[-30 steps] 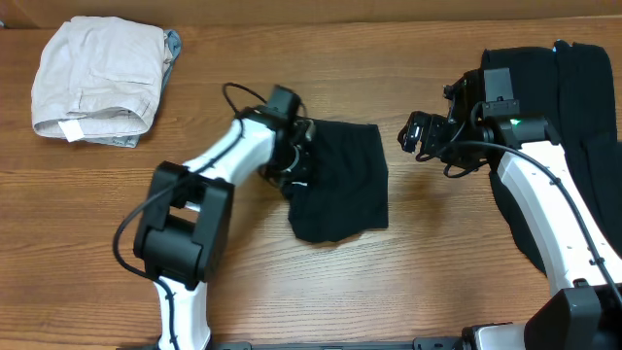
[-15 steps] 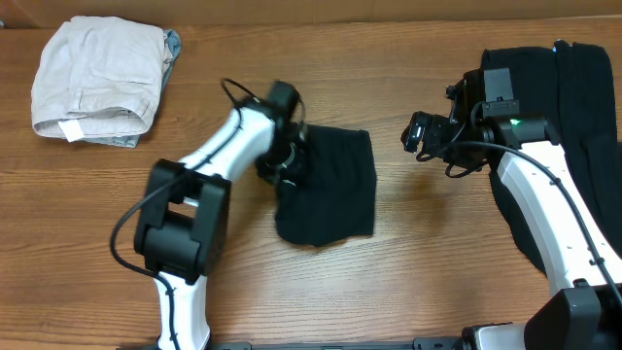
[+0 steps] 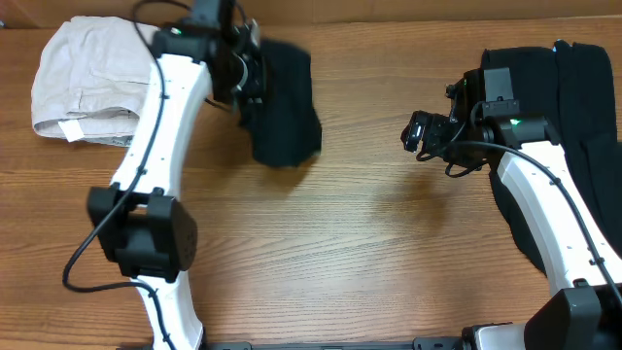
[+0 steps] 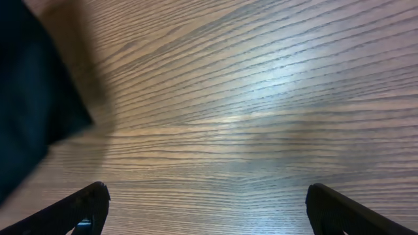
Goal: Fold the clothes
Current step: 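Carry the folded shirt with the left gripper onto the beige garment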
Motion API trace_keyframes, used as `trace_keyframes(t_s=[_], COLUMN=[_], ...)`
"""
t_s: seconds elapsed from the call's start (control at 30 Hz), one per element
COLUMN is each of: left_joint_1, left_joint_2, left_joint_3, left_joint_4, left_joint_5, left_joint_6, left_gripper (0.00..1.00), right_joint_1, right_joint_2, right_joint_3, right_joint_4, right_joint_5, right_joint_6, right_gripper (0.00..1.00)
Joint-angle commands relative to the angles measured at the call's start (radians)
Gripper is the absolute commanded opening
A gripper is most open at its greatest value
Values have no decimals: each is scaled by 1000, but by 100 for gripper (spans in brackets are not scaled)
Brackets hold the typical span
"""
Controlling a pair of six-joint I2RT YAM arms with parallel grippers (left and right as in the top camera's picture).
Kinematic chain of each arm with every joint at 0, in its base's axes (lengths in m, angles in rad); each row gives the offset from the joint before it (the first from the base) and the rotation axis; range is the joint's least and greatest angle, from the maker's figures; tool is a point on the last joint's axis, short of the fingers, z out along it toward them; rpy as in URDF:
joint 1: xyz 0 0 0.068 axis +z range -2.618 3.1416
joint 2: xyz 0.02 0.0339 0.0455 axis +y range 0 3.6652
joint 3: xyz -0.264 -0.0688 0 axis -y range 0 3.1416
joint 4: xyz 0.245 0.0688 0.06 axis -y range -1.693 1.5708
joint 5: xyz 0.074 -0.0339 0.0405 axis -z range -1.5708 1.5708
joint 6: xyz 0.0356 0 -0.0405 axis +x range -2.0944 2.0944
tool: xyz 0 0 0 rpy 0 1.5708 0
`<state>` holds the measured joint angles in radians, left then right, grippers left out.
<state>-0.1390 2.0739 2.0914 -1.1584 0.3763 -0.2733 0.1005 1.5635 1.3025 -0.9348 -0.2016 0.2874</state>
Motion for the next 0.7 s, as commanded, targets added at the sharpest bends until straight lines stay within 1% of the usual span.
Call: trace_keyframes(t_s=[0.0,0.17,0.2,0.4,0.57,0.67], left_joint_1=[78,212,254,406,503,528], left_joint_2=[-60,-63,-63,-56,-34,-16], left_joint_3=[91,149,150,149,144,122], left_joint_4=[13,71,97,189,318,433], left_joint_5=[36,49,53,58,46,27], left_joint_6=[-95,-225,-274,-454,-574,-623], left_gripper=[4,4,4,4,4,4], right_joint_1=[1,1,1,1,1,1], right_joint_2=[1,1,1,1,1,1], right_joint_3=[-8,-8,-8,-8,-7,-7], right_joint_4=[5,6,6,5,5,0], right_joint_5=[11,11,11,11,11,11], right_joint_6=[-4,-5,-8,-8,-37,-61], right_gripper=[100,100,100,100,100,100])
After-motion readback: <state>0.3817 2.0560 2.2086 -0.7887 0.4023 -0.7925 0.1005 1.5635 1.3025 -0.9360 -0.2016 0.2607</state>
